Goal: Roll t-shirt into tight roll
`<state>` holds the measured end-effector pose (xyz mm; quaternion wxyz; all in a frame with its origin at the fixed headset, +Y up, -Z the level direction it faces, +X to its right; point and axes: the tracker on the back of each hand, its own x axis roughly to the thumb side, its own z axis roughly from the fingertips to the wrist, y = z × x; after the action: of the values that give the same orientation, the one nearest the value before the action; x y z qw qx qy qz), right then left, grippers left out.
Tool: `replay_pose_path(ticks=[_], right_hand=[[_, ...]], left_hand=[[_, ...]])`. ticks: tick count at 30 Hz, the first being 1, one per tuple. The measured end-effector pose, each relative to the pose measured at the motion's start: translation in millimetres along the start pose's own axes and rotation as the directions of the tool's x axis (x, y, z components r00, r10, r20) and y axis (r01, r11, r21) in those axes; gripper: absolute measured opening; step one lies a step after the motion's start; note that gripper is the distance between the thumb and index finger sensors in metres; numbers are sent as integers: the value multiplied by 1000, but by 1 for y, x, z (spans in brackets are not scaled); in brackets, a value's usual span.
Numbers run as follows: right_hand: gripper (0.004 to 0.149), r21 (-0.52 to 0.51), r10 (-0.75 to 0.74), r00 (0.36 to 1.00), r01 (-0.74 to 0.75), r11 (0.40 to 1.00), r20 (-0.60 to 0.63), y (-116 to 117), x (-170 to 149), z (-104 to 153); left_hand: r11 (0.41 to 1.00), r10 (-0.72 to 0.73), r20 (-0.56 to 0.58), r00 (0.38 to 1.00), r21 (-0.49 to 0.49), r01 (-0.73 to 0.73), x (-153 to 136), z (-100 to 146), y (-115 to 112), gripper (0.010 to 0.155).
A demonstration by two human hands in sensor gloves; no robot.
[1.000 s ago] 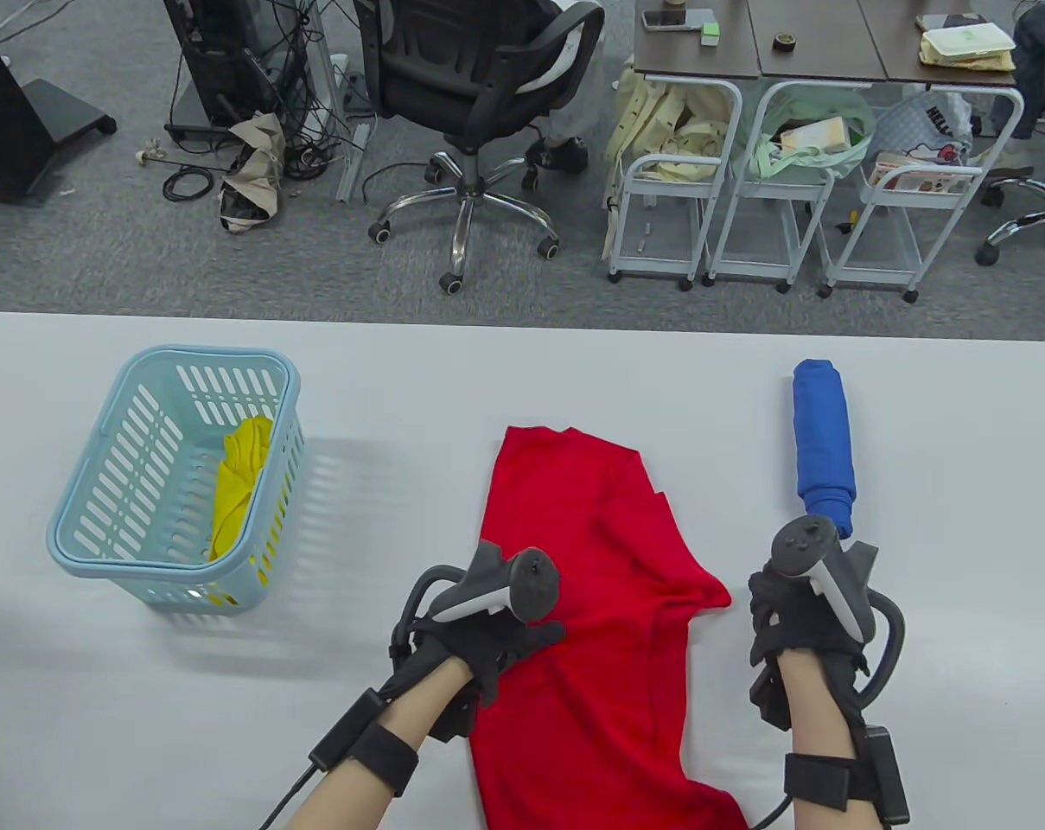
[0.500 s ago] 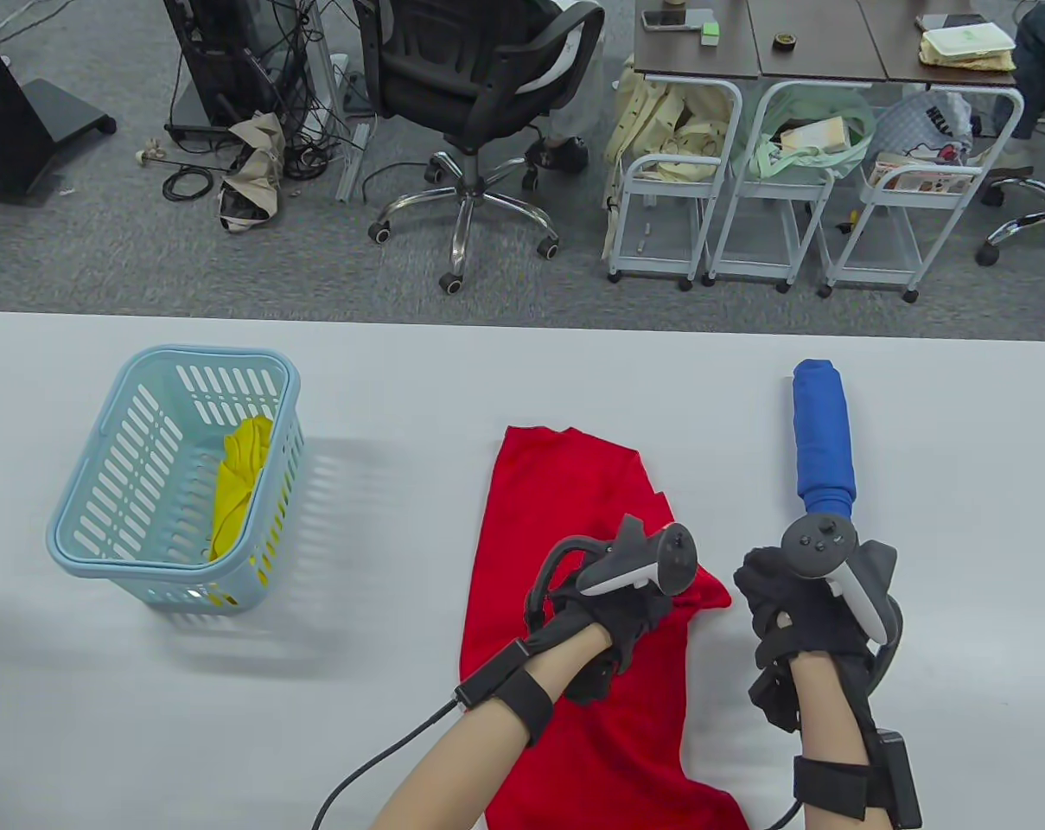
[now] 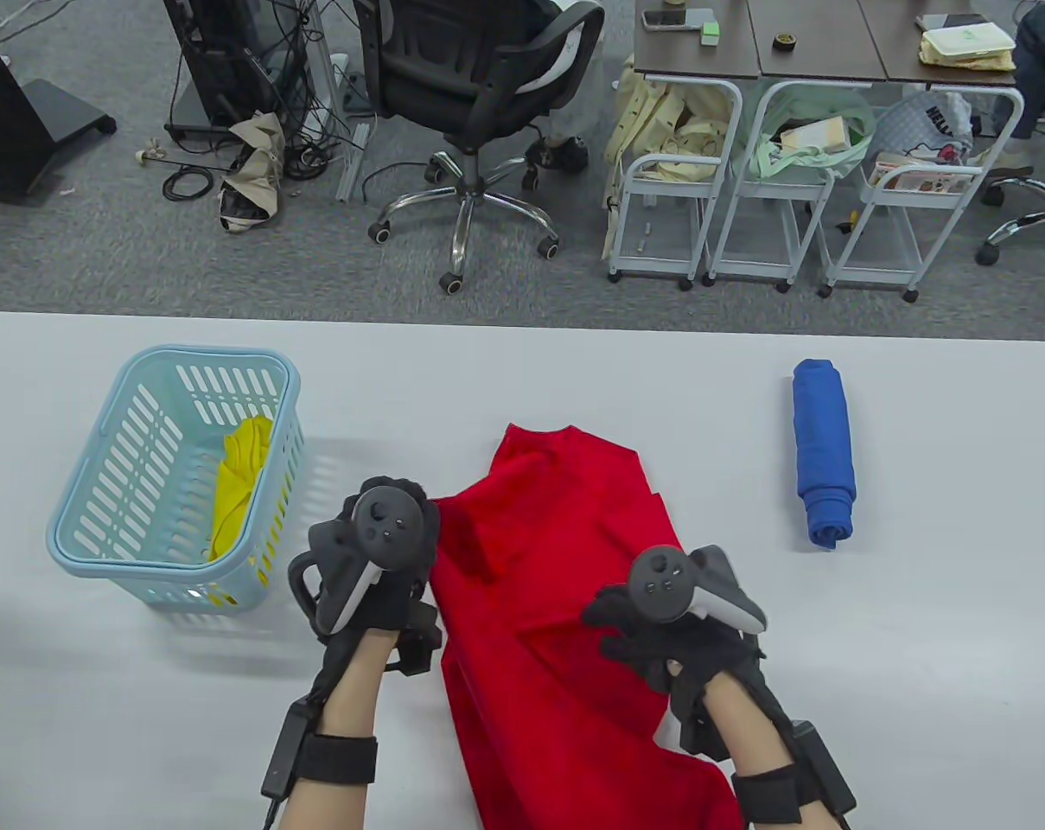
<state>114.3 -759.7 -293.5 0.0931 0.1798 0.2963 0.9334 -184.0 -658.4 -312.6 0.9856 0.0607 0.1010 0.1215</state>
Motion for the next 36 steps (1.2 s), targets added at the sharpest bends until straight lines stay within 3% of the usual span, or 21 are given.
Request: replay_pose_path(ticks=[1,3,5,8,10,12,15,16,17,19,21,22,24,27,30,31,33,36], right_hand=[[74,42,68,996,-66,997,-51,5,1,-3],[82,21,153,973,-151,988,-174,3,-10,-7],[80,3,119,949,-124,992,-293,-5,-34,-10],[73,-100,-44,912,3,995,-409,-12,-54,-5],[72,-123,63,895,-130,984,-441,-14,-48,3],[72,-131,106,901,-176,976,-421,-17,-38,7],[67,-126,58,956,-98,987,-289,-15,-20,11],[68,-72,46,970,-65,995,-239,-10,-17,9],[73,-15,65,967,-71,997,-248,-6,-16,9],[83,30,140,951,-137,990,-277,-4,-23,7],[88,45,105,938,-96,994,-329,-1,-40,1],[90,52,66,940,-52,997,-334,-1,-50,-1],[86,-11,-52,938,51,999,-343,-6,-65,-2],[81,-71,-91,915,69,995,-392,-12,-85,-3],[76,-133,-151,897,104,986,-416,-13,-92,-3],[72,-126,-129,895,82,989,-427,-14,-90,-2],[70,-115,-17,882,-43,992,-470,-17,-78,1],[71,-122,97,899,-164,979,-428,-20,-43,13]], left_hand=[[997,-71,-25,997,24,72,-6,0,-1,40],[986,-149,-80,986,64,154,-15,0,-3,40],[978,-180,-114,977,85,190,-17,2,-3,40],[962,-201,-153,968,157,224,-11,6,-5,42],[968,-193,-81,978,147,203,12,14,-11,53],[977,-203,35,979,68,200,37,22,-19,60],[935,-155,245,957,-276,222,82,40,-59,64],[865,-111,289,951,-443,236,93,47,-79,71],[758,-94,331,939,-588,283,100,53,-103,79],[613,-178,393,902,-673,414,101,59,-136,86],[582,-330,504,798,-557,592,93,56,-148,85],[588,-301,553,777,-533,608,87,51,-144,86],[609,-262,474,841,-595,525,68,39,-131,87],[623,-330,400,855,-588,516,28,16,-108,87],[678,-349,161,923,-636,368,-12,6,-92,81],[686,-400,90,912,-630,363,-15,8,-90,76],[657,-544,152,825,-534,532,-10,13,-79,76],[843,-342,227,912,-355,404,33,36,-68,76]])
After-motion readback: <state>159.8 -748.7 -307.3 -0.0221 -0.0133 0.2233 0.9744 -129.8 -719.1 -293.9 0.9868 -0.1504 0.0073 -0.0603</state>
